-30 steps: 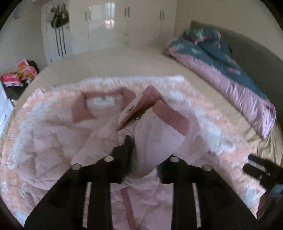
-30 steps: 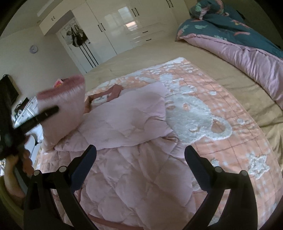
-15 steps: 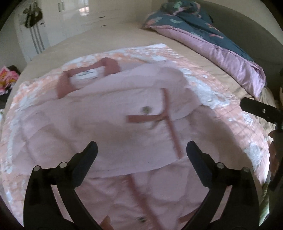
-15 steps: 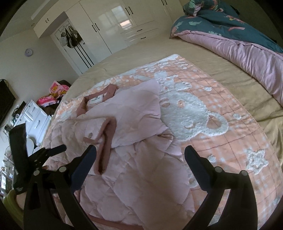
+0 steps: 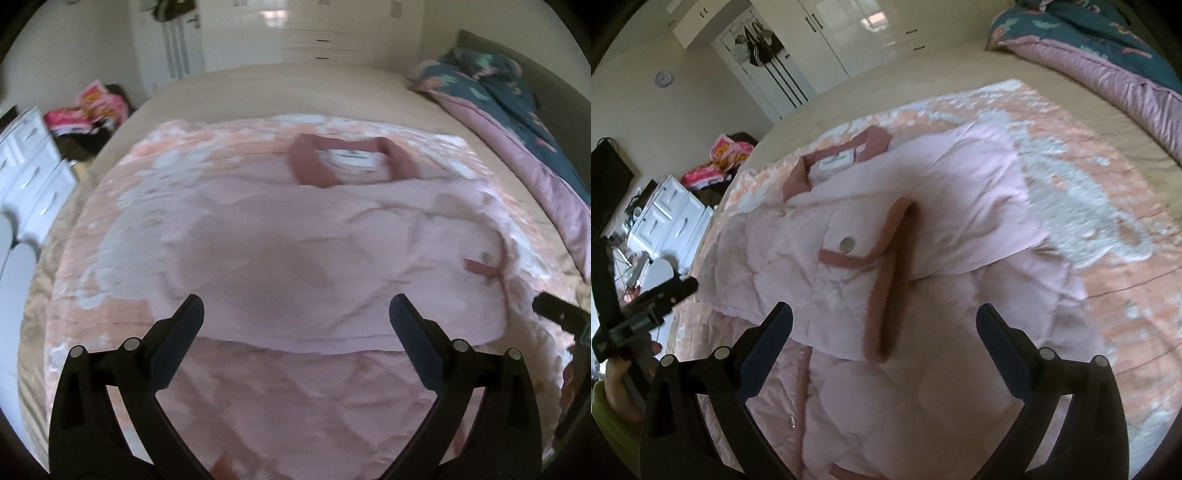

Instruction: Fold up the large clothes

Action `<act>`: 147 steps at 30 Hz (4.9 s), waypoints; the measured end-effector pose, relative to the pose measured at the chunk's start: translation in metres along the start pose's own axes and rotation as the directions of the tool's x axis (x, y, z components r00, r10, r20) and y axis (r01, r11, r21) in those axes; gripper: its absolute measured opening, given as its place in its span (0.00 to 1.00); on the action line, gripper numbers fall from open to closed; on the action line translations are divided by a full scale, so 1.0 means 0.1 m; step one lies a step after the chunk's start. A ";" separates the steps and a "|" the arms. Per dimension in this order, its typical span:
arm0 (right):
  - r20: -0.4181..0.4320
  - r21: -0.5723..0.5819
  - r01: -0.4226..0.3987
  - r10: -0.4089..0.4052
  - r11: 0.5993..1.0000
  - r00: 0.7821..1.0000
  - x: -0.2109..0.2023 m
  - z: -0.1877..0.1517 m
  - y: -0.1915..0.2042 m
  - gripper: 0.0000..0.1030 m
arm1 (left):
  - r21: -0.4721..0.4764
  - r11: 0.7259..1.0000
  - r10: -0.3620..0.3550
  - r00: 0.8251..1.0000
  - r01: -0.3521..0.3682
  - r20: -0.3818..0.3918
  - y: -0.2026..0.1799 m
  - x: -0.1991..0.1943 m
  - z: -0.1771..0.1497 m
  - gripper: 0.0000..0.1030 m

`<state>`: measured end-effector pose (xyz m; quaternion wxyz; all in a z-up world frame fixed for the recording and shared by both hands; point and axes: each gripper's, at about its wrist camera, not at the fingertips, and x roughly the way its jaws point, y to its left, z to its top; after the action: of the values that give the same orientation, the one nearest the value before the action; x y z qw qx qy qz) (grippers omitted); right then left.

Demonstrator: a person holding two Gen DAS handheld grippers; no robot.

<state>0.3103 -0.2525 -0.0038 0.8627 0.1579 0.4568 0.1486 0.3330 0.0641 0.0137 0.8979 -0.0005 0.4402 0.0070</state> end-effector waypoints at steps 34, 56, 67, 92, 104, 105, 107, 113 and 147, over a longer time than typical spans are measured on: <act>0.173 -0.318 -0.030 0.089 0.948 0.981 -0.16 0.51 0.93 0.12 | -0.203 0.977 -0.061 0.998 0.064 0.023 0.90 0.13 -0.02 0.91; 0.099 -0.187 0.078 -0.060 0.979 0.993 0.48 0.65 0.06 0.13 | -0.149 0.987 -0.067 0.998 0.065 -0.004 0.56 0.48 0.19 0.91; 0.157 -0.164 0.176 -0.150 0.971 0.976 0.43 0.62 0.03 0.56 | -0.151 0.986 -0.075 0.995 0.066 -0.058 0.44 0.79 0.20 0.91; -0.083 -0.342 0.178 -0.218 0.923 0.972 1.55 0.54 0.77 0.86 | -0.134 0.991 -0.039 0.994 0.025 -0.106 0.42 1.25 0.07 0.92; -0.048 -0.367 0.245 -0.282 0.897 0.958 1.78 0.47 0.79 0.93 | -0.121 0.993 -0.032 0.995 0.020 -0.094 0.38 1.08 0.09 0.92; -0.047 -0.369 0.245 -0.282 0.896 0.958 1.79 0.48 0.79 0.93 | -0.129 0.991 -0.036 0.995 0.024 -0.094 0.38 1.06 0.09 0.92; -0.043 -0.372 0.248 -0.284 0.895 0.958 1.80 0.47 0.79 0.93 | -0.147 0.988 -0.053 0.995 0.039 -0.088 0.39 0.99 0.09 0.92; -0.046 -0.371 0.256 -0.293 0.893 0.955 1.79 0.48 0.81 0.93 | -0.175 0.982 -0.093 0.992 0.077 -0.084 0.38 0.83 0.09 0.92; -0.006 -0.228 0.110 -0.115 0.967 0.993 0.58 0.44 0.88 0.94 | -0.176 0.978 -0.119 0.993 0.112 -0.025 0.34 -0.01 -0.07 0.92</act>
<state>0.3683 -0.1549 0.0122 0.8778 0.0304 0.4532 0.1523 0.3263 0.0978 0.0104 0.8853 -0.1046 0.4530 -0.0067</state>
